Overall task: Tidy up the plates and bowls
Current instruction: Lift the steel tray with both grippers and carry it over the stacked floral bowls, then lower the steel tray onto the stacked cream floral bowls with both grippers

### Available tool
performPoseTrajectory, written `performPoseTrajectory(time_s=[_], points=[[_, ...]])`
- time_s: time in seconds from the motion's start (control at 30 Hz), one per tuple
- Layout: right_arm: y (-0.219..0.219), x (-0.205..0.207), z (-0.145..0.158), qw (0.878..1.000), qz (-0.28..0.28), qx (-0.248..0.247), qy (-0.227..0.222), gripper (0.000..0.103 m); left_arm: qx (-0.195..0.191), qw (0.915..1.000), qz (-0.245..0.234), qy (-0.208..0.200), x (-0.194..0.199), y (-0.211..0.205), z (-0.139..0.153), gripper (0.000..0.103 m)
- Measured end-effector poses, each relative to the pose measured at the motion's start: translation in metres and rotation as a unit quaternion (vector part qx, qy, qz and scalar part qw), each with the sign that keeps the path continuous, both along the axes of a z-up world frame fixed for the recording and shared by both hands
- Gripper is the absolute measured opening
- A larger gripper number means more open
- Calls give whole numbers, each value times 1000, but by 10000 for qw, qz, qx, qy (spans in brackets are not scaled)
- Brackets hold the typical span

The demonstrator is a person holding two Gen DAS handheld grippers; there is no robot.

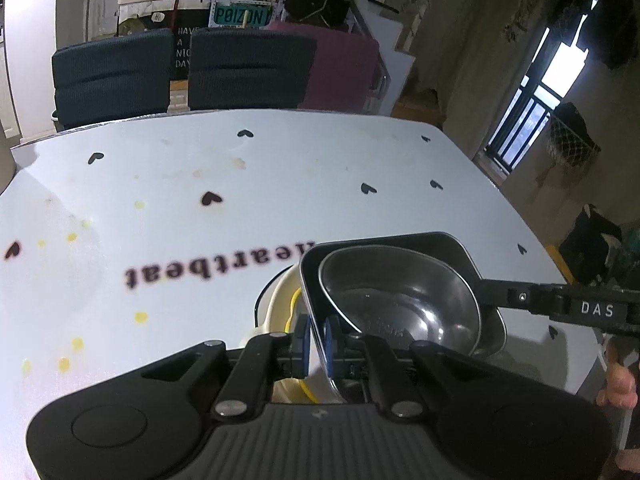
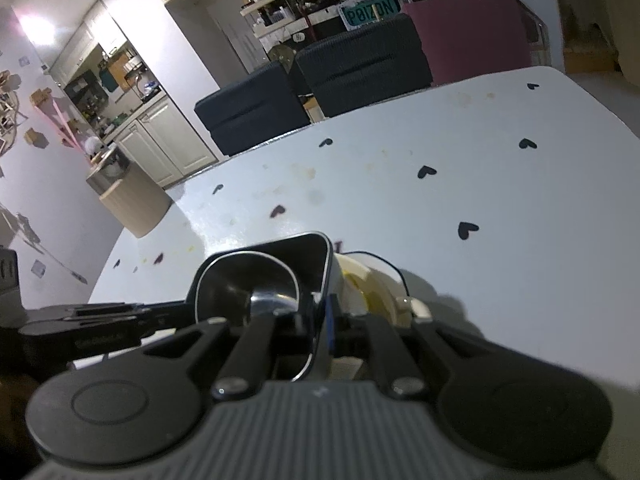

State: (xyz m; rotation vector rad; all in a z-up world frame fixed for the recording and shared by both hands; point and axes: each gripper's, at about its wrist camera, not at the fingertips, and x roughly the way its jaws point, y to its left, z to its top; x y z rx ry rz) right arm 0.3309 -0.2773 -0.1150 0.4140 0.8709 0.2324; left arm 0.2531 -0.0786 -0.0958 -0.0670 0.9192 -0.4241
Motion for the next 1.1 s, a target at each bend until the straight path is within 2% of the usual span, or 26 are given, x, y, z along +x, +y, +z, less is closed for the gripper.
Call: performPoseTrajectory(time_s=[0.33, 0.9, 1.0, 1.1], points=[[-1, 3, -11, 9996, 16, -137, 248, 8, 83, 9999, -18, 139, 5, -2, -7, 8], [-2, 2, -15, 9991, 6, -179, 376, 8, 152, 9996, -79, 207, 6, -5, -9, 8], [-2, 4, -16, 9989, 6, -191, 422, 8, 96, 9997, -79, 190, 6, -3, -8, 8], [-2, 5, -16, 9990, -4, -151, 422, 8, -159, 9995, -220, 151, 4, -4, -5, 8]])
